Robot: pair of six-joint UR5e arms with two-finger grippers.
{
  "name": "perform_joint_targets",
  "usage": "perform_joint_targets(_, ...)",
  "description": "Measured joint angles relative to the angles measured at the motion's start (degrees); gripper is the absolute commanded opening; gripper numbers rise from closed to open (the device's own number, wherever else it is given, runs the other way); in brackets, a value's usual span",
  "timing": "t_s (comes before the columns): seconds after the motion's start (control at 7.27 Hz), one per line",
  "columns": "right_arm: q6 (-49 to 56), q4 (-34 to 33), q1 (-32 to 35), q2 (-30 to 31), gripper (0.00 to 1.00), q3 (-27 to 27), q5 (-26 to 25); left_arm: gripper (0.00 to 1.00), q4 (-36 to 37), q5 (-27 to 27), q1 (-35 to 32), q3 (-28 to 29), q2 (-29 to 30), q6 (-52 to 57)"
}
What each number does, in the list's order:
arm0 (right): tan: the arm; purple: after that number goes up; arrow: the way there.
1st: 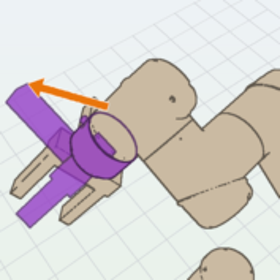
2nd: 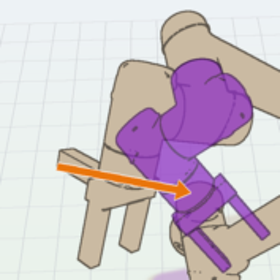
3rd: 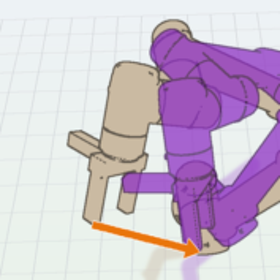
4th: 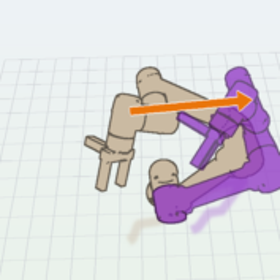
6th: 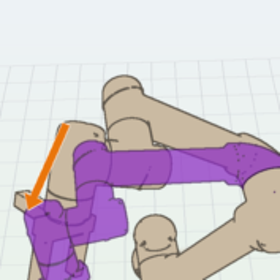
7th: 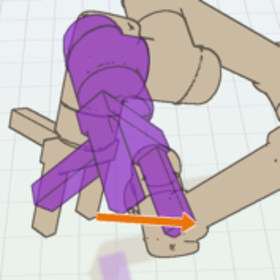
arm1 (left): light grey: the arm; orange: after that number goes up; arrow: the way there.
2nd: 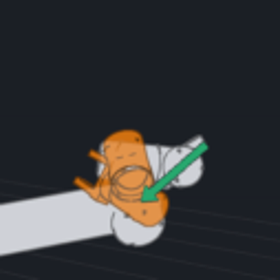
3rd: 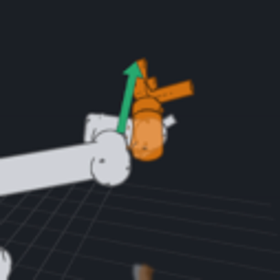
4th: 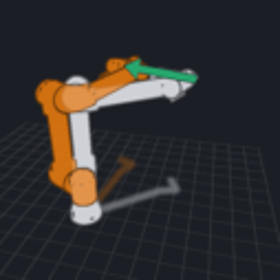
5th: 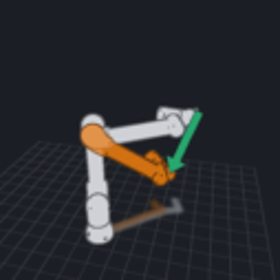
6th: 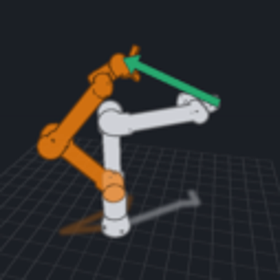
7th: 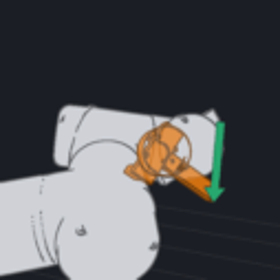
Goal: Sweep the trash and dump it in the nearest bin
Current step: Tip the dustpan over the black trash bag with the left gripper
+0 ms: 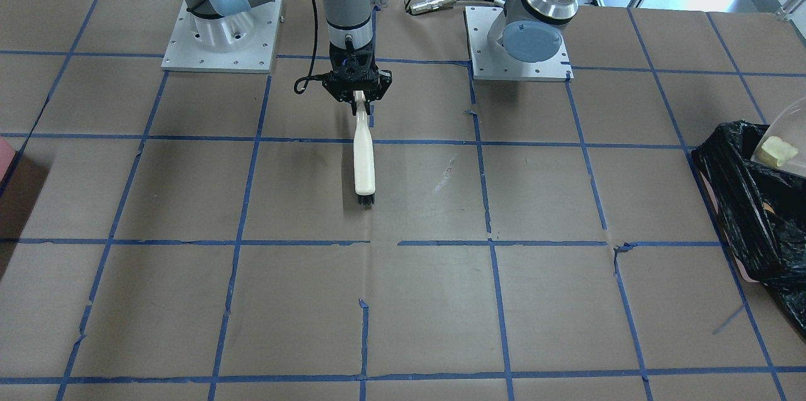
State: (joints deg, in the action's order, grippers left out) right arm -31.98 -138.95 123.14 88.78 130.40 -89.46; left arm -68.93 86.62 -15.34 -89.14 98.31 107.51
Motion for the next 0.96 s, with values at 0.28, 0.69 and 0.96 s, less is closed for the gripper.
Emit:
perform_joint_targets(0.28,0.0,-1.1,0.1,-1.5,0.15,0.0,0.2,0.0,1.5,4.5,-2.4,0.1,-1.0,-0.4)
perform_joint_targets(0.69,0.2,-1.9,0.1,-2.0,0.75,-0.2,0.0,0.0,3.7,10.8,-5.8,0.1,-1.8,-0.7)
perform_joint_targets(0.96,0.5,-2.0,-0.2,-2.0,0.83,-0.5,-0.2,0.0,4.7,15.9,-9.7,0.1,-3.2,-0.9)
